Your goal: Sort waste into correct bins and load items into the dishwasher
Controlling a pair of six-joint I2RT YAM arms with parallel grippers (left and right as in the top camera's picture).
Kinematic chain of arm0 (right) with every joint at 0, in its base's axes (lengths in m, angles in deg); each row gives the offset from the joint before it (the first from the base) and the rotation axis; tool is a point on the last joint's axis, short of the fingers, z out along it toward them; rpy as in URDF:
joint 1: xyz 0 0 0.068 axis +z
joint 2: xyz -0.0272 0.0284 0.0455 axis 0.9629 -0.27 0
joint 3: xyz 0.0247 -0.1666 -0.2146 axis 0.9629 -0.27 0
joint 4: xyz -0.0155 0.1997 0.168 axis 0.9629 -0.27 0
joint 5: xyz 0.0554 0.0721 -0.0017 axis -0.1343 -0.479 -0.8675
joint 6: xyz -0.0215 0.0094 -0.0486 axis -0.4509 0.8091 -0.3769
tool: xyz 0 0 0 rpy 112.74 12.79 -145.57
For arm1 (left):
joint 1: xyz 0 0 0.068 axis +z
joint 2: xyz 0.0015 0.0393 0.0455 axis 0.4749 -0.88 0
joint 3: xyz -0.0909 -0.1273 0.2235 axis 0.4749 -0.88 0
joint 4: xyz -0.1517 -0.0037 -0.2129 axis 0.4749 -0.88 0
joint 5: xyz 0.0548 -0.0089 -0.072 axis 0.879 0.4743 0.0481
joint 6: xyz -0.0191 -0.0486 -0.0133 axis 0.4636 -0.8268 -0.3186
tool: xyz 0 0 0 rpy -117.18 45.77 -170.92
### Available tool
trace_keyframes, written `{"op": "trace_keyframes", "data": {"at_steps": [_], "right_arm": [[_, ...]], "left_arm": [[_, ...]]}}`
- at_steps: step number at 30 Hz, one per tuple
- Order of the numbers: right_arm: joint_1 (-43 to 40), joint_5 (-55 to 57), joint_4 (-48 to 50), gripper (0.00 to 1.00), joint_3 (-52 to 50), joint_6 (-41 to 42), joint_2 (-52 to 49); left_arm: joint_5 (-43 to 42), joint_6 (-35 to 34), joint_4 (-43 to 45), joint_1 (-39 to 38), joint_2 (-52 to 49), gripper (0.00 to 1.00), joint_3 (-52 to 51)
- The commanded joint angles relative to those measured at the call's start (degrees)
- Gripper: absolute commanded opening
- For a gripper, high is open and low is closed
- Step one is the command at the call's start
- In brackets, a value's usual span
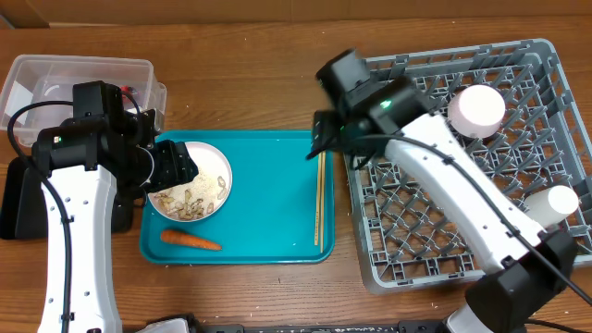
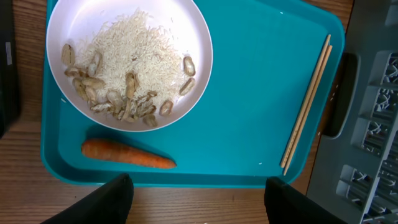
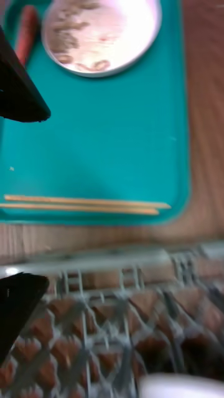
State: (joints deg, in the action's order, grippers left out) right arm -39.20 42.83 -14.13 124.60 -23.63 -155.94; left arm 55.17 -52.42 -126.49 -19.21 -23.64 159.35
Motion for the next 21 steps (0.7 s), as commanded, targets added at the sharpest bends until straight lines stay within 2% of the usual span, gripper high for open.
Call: {"op": "trace_keyframes", "data": {"at_steps": [1,14,21], "right_arm": [[3.17,-3.91,2.19,0.80,-4.07,-0.74,-0.70],[9.79,-3.91,21.64,0.80,-25.07,6.21,-0.79],[9.92,-4.79,27.15,0.79,-30.86,7.67,-1.25]], "left_arm": [[0.17,-0.39,0.24,0.15,0.24,0.70,0.44],[0.17,-0.37,0.24,0.15,0.24,0.70,0.44],[0.15,-0.37,0.26,0.15,0.24,0.70,0.44]]}}
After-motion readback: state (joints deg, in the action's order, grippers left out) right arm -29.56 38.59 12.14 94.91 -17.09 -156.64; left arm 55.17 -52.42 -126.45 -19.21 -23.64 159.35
